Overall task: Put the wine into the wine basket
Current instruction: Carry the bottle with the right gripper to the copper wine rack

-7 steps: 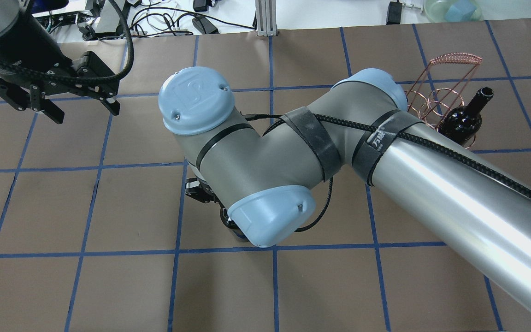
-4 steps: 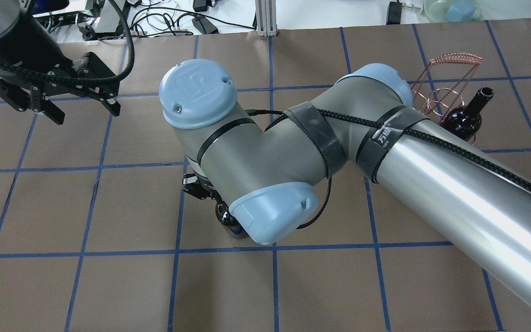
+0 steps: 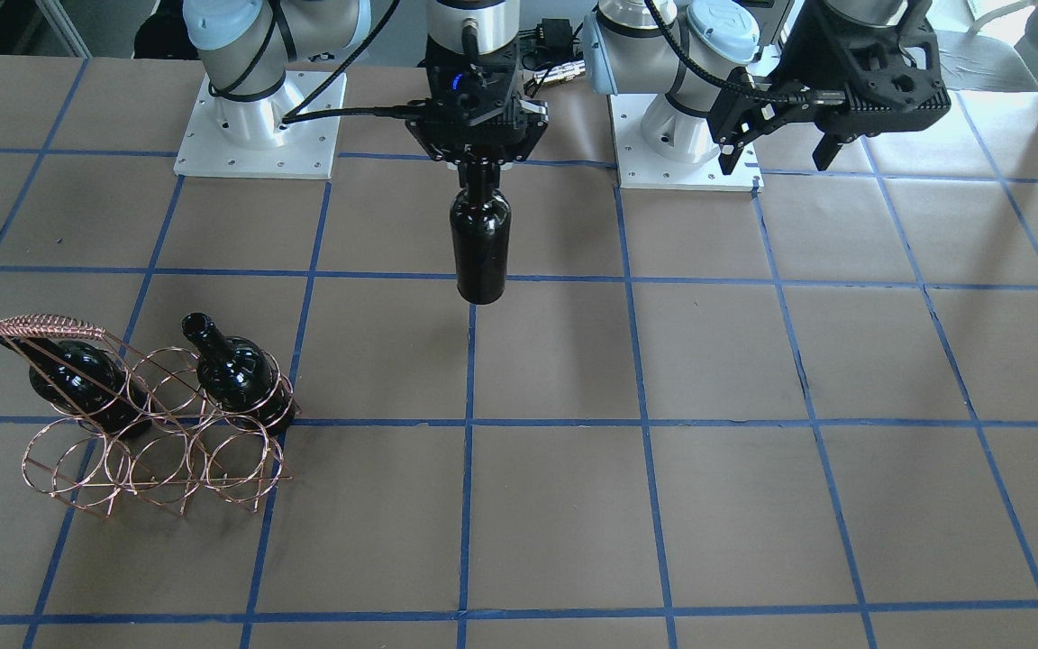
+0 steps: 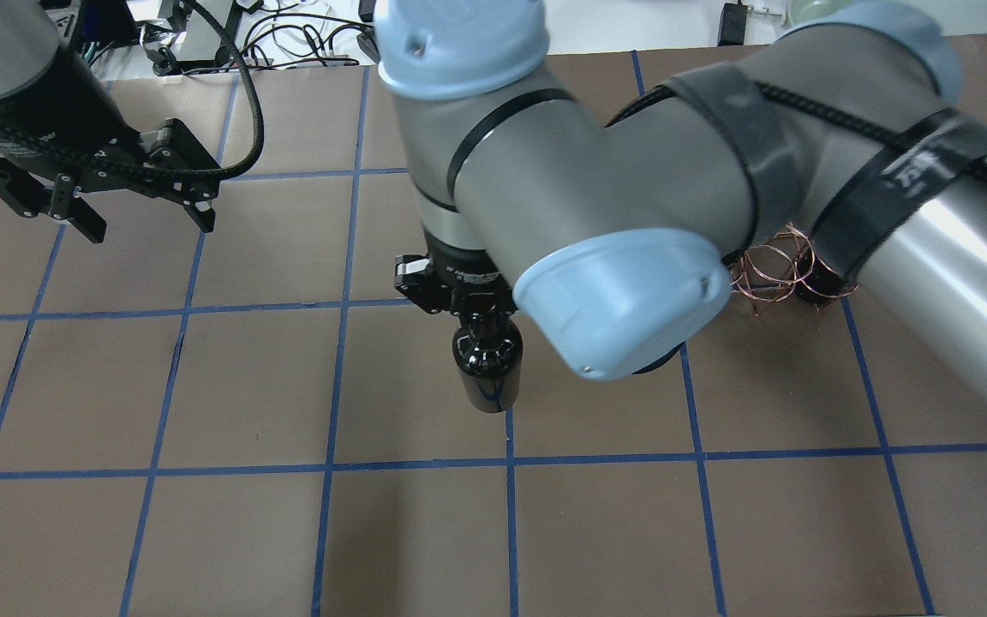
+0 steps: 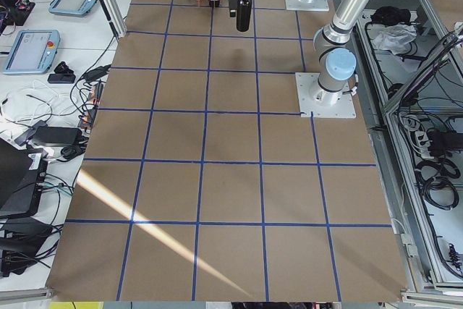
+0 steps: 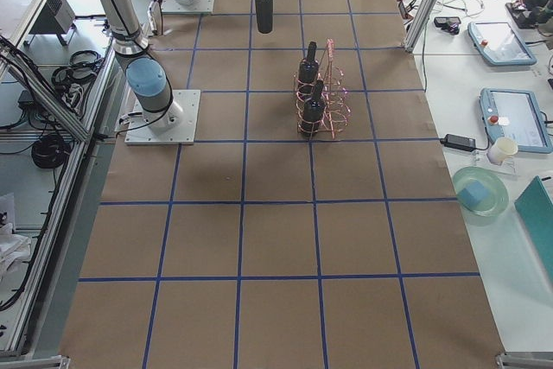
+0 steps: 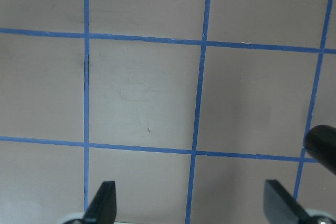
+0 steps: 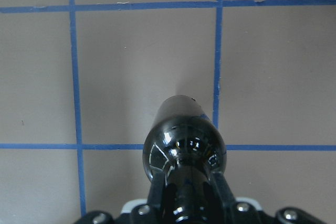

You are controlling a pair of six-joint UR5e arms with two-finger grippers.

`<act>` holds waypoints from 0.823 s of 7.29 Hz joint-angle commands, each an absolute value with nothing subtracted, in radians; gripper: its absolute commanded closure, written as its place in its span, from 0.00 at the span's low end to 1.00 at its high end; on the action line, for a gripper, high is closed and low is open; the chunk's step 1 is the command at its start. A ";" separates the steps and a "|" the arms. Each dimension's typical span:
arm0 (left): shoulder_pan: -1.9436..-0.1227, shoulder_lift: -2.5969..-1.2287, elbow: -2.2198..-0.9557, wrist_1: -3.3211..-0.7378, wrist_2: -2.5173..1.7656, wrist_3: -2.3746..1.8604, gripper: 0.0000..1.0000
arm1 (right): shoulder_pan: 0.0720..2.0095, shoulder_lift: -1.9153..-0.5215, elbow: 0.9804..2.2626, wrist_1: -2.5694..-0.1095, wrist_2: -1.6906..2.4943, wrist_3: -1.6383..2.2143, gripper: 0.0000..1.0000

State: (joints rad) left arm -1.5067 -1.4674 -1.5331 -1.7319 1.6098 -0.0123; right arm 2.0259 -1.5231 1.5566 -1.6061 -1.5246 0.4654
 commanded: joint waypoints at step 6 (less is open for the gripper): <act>-1.485 -1.494 -1.548 -1.517 1.562 -0.005 0.00 | 1.553 -1.626 1.467 -1.476 -1.603 -0.107 0.96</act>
